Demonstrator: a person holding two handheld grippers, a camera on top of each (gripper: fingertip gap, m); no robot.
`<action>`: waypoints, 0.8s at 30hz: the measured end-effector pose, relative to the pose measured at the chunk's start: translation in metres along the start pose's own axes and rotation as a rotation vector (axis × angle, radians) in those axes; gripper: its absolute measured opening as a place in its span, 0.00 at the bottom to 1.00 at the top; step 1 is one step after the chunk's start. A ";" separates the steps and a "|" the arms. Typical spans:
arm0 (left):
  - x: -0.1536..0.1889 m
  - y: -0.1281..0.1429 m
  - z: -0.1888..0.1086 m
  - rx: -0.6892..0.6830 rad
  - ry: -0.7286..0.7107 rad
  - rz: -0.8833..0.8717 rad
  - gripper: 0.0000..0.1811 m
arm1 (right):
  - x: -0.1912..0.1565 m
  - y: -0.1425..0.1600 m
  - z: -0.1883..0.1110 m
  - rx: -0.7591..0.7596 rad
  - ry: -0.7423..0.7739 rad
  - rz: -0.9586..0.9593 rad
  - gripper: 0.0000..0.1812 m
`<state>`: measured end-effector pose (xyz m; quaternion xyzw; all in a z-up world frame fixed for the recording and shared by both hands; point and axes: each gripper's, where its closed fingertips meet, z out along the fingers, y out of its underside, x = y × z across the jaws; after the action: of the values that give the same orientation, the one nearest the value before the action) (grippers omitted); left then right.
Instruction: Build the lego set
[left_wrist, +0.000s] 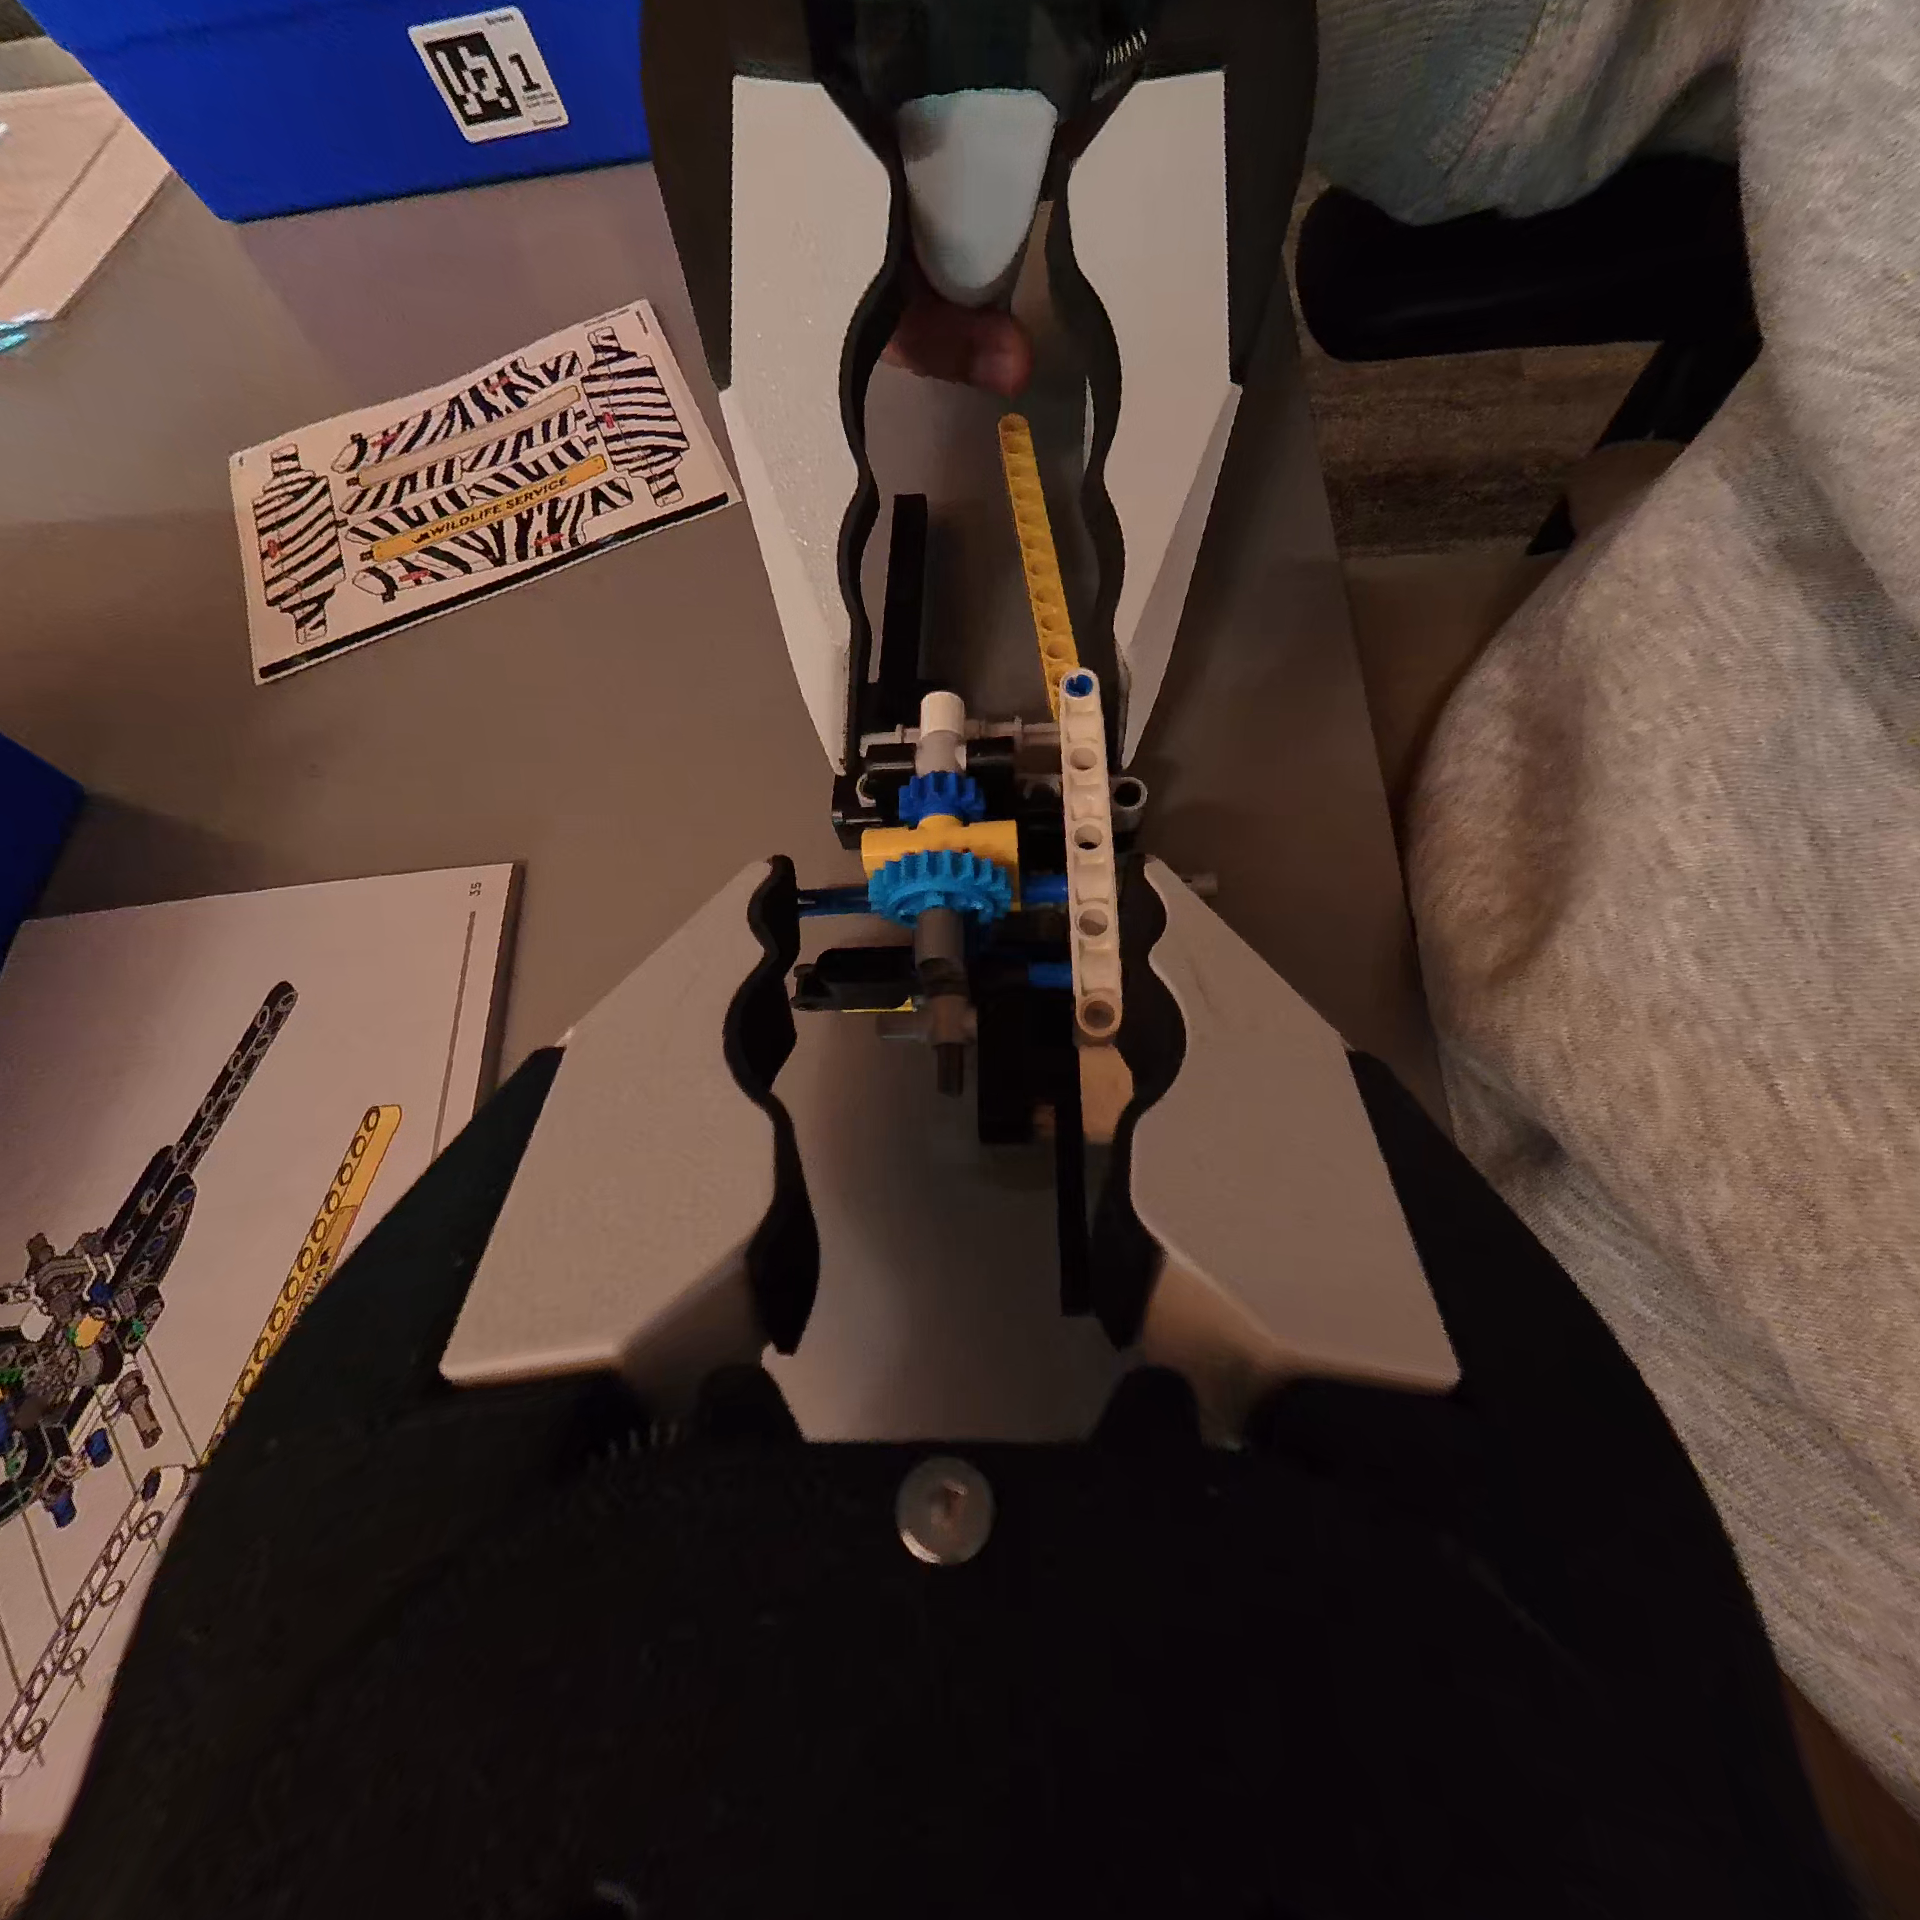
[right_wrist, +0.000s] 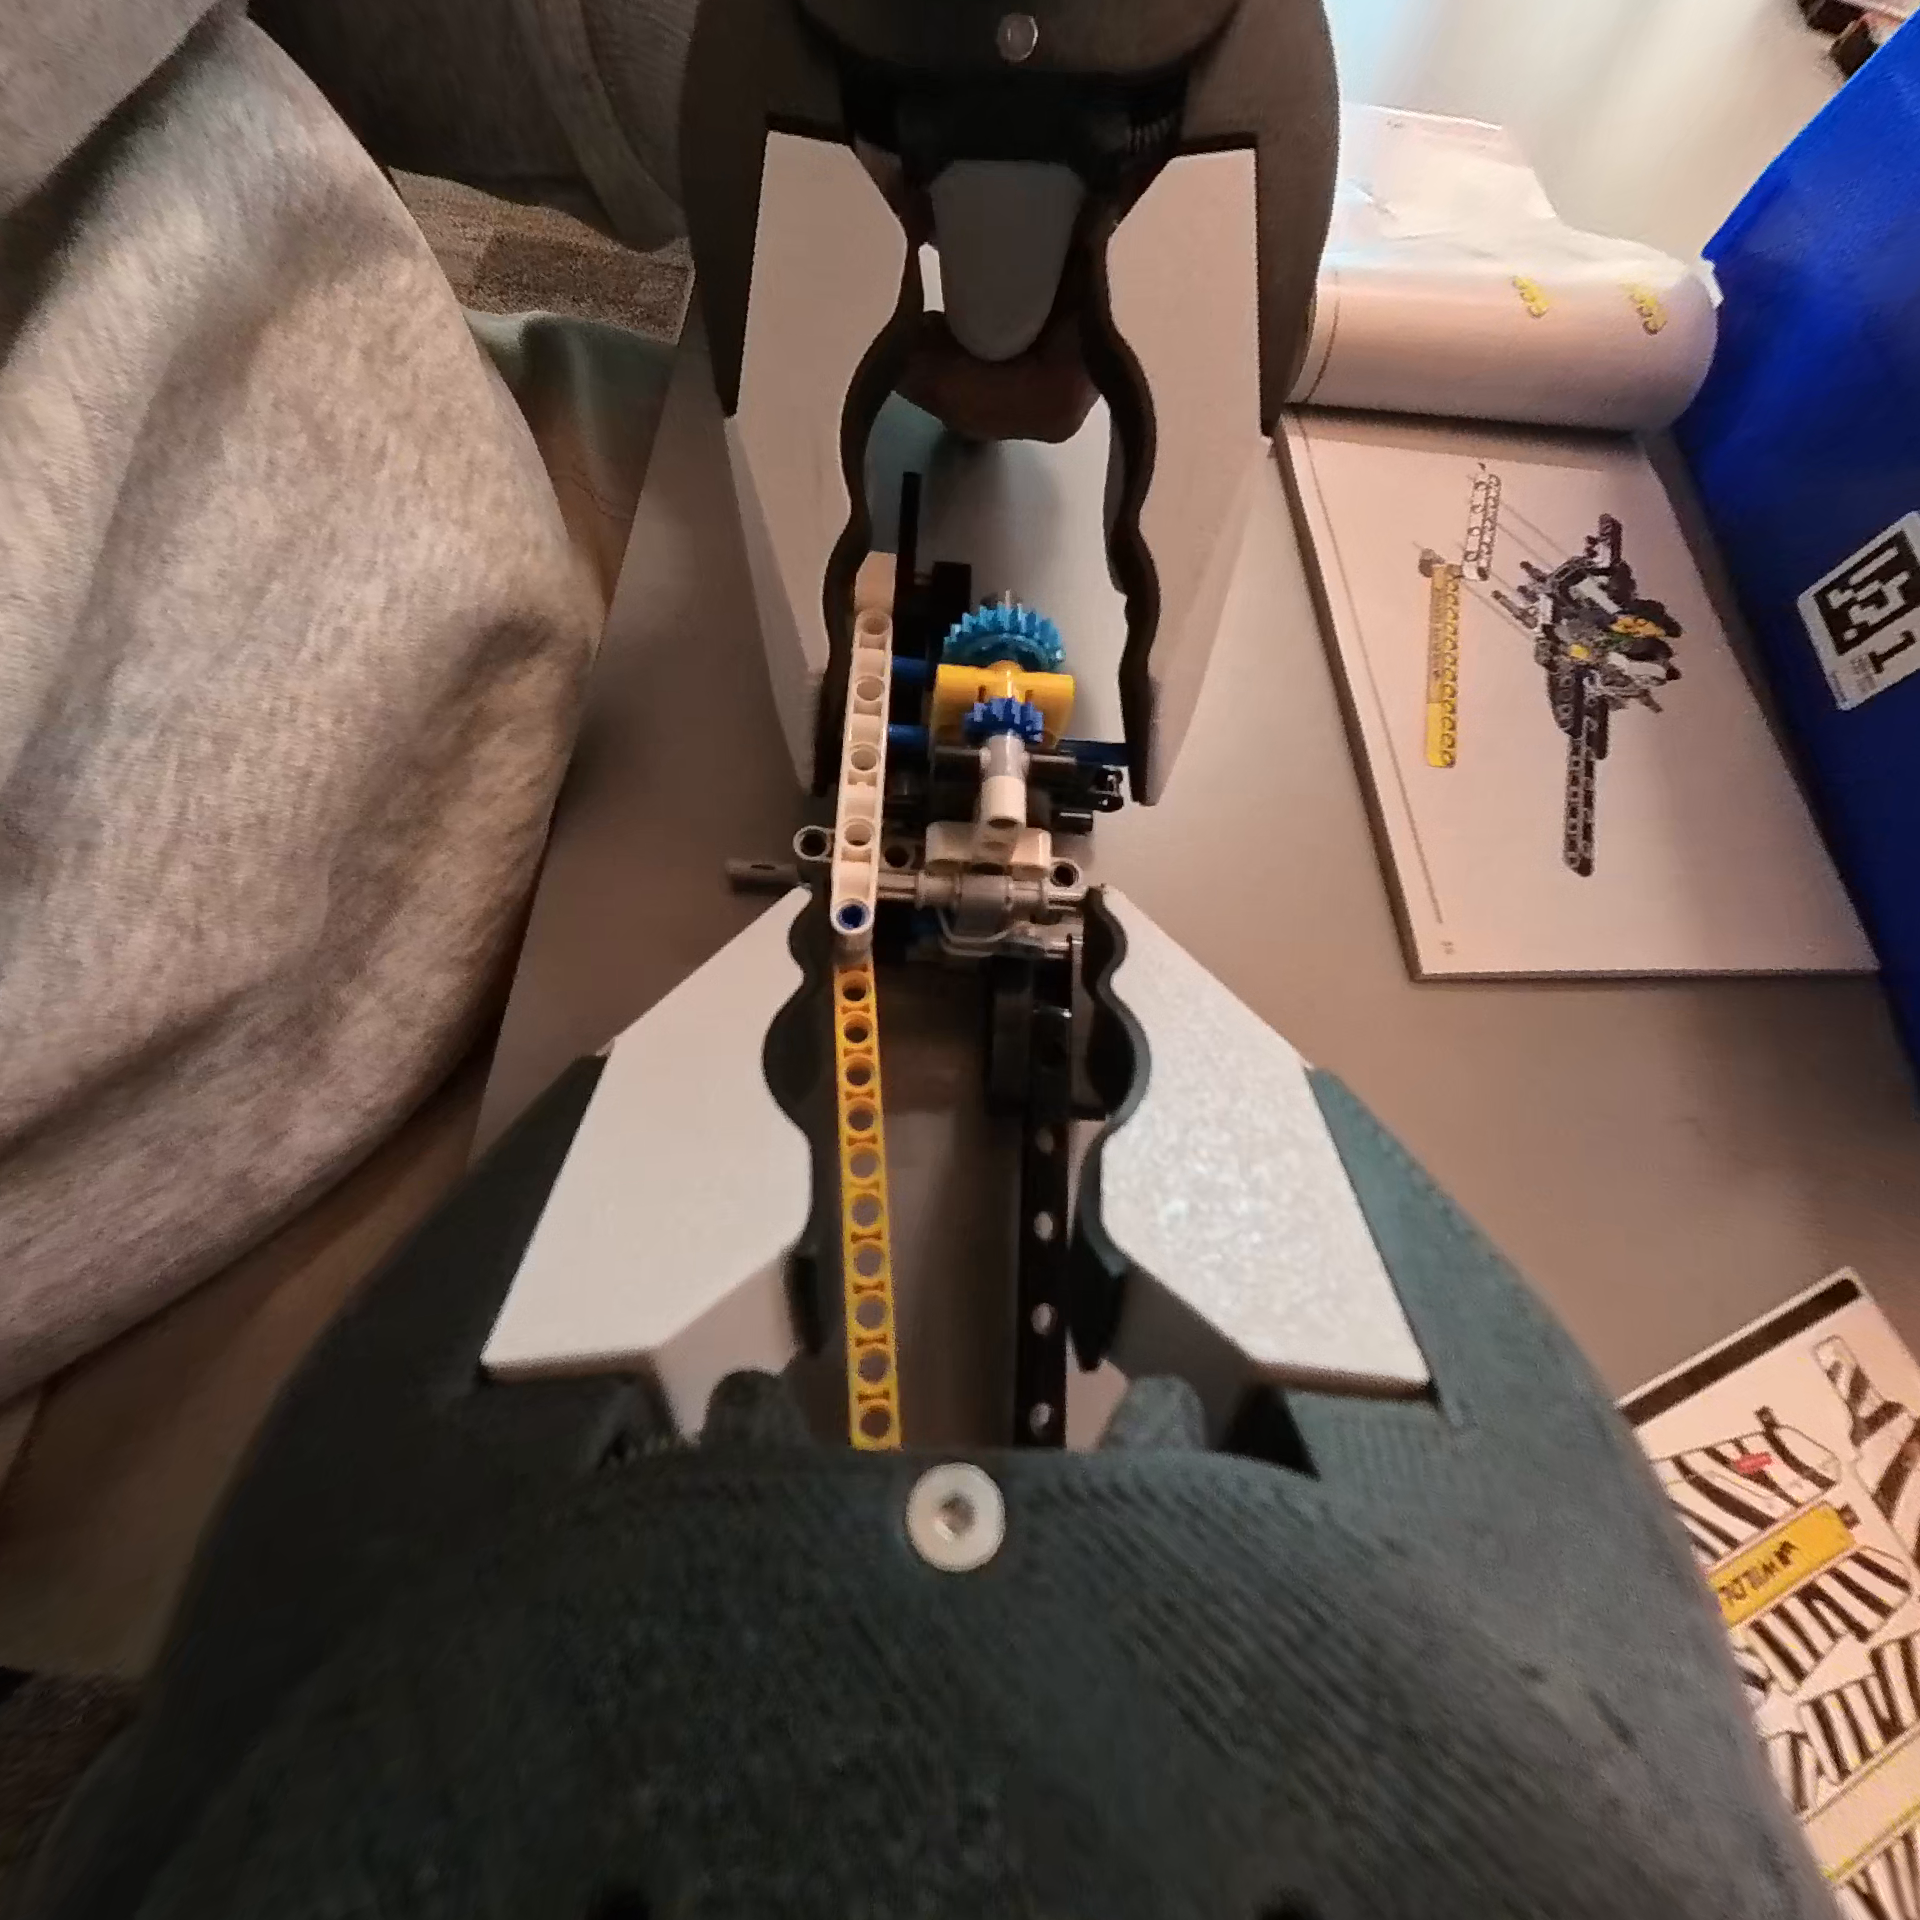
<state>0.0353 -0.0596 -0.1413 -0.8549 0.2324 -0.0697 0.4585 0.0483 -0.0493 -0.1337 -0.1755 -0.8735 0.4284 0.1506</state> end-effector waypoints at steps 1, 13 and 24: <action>0.000 0.000 0.000 0.000 0.001 -0.003 0.35 | 0.000 0.000 0.000 0.003 -0.003 0.003 0.26; -0.001 -0.001 0.000 0.003 0.013 -0.045 0.34 | 0.001 -0.001 0.001 0.017 -0.021 0.035 0.24; 0.000 -0.001 0.000 -0.002 0.005 -0.032 0.34 | 0.003 0.001 0.004 0.014 -0.017 0.038 0.23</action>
<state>0.0353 -0.0586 -0.1407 -0.8587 0.2201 -0.0789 0.4560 0.0445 -0.0503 -0.1361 -0.1872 -0.8683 0.4388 0.1360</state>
